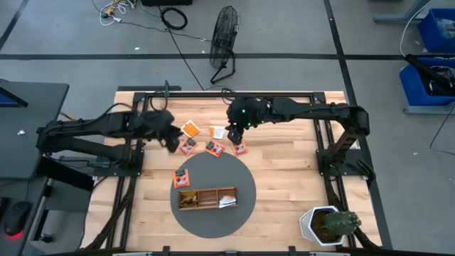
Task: Pick & Place Tea
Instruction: Put the orange white tea bag into the right section of the wooden organizer
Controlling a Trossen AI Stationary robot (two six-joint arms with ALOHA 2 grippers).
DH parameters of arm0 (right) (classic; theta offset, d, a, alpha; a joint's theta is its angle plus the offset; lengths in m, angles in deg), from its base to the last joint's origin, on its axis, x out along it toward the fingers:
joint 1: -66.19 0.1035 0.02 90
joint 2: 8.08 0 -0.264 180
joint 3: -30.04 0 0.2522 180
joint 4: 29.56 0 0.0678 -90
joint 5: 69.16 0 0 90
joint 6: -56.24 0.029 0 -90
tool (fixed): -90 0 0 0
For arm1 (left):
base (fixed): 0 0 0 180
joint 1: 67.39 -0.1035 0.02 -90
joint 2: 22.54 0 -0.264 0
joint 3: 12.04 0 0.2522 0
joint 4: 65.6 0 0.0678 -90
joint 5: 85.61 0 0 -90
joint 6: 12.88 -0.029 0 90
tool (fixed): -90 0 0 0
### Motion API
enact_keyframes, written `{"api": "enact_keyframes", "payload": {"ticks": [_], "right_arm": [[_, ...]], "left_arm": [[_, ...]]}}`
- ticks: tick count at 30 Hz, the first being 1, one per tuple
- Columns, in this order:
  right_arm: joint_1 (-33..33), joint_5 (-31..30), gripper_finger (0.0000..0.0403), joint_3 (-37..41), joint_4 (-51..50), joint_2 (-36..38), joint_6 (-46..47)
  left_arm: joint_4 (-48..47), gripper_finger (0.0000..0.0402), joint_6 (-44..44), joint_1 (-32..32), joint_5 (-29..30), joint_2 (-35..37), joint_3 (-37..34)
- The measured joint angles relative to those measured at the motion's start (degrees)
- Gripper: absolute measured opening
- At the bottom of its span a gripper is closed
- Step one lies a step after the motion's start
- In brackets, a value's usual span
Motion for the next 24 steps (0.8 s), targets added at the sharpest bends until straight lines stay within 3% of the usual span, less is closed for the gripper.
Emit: {"api": "enact_keyframes", "payload": {"ticks": [4, 15, 24], "right_arm": [[-1.27, 3.53, 0.0164, 0.07, 3.96, -0.02, -0.01], [-1.48, 9.86, 0.0164, 0.07, 6.58, -0.02, -1.95], [-1.48, 11.1, 0.0164, 0.07, 6.4, -0.02, -3.35]], "left_arm": [[-1.01, 0.0128, 9.04, -7.33, -2.43, -3.17, 0.0], [3.98, 0.021, 9.69, -22.26, -13.16, -18.39, 0.0], [2.46, 0.0205, 11.27, -26.73, -14.22, -26.07, 2.21]]}}
